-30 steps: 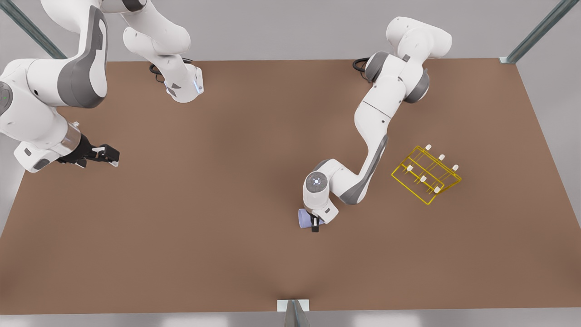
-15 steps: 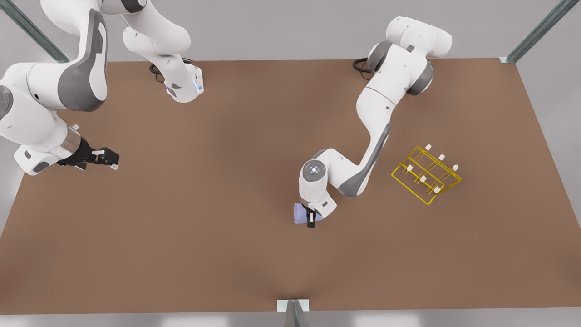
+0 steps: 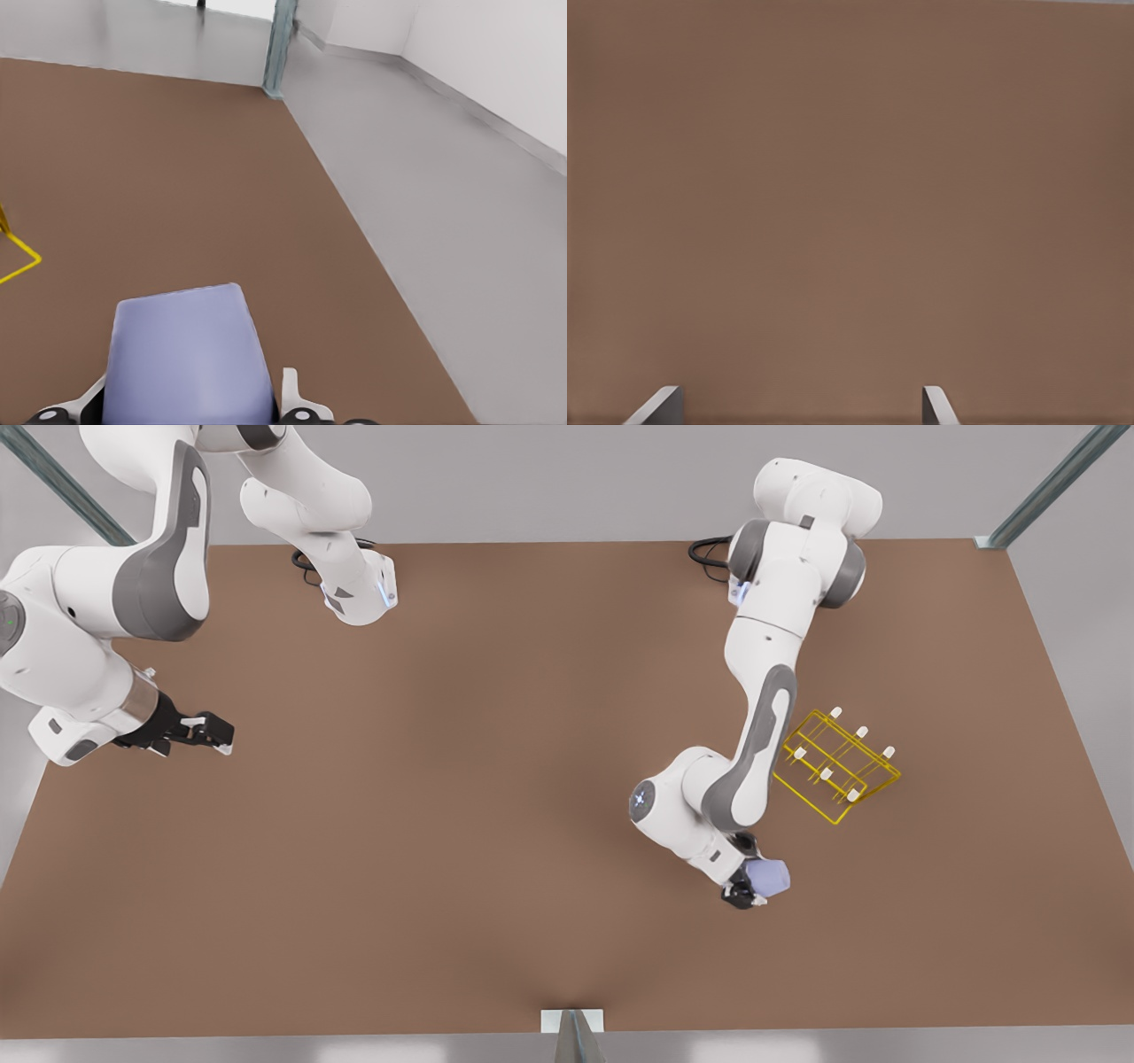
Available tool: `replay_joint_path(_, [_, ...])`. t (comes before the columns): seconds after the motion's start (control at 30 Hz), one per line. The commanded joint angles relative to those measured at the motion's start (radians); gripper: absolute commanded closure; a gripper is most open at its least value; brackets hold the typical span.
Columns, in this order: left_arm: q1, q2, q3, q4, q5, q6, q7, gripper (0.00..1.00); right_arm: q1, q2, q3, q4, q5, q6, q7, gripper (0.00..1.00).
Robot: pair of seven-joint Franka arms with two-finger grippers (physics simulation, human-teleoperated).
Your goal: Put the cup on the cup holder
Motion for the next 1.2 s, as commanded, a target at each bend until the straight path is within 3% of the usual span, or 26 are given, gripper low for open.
replay_joint_path(0.0, [0.0,-0.008,0.008,-0.002,0.161,-0.213,-0.012,0.23,-0.002,0.0,0.0,0.0,0.003,0.002,0.004,0.0])
replay_joint_path(0.13, [-0.012,-0.004,0.005,0.004,0.11,-0.492,-0.024,0.23,-0.019,-0.003,0.0,0.0,0.006,-0.006,-0.007,0.0])
replay_joint_path(0.27, [-0.031,-0.001,0.005,0.001,-0.061,-0.629,-0.094,0.23,-0.019,-0.003,0.001,0.0,0.006,-0.004,-0.007,0.0])
replay_joint_path(0.57, [-0.074,-0.008,0.005,0.0,-0.115,-0.887,-0.173,0.23,-0.014,-0.006,0.005,0.0,0.006,-0.009,-0.005,0.0])
replay_joint_path(0.8, [-0.153,-0.06,0.008,0.001,-0.072,-0.97,-0.206,0.23,-0.005,-0.009,0.006,0.0,0.007,-0.012,0.004,0.0])
replay_joint_path(1.03, [-0.104,-0.043,0.006,-0.011,-0.02,-0.95,-0.292,0.23,-0.012,-0.027,0.006,0.0,0.009,-0.029,-0.007,0.0])
replay_joint_path(1.17, [-0.08,-0.038,0.006,-0.1,-0.02,-0.937,-0.372,0.24,-0.003,-0.032,0.006,0.002,0.009,-0.035,-0.002,0.0])
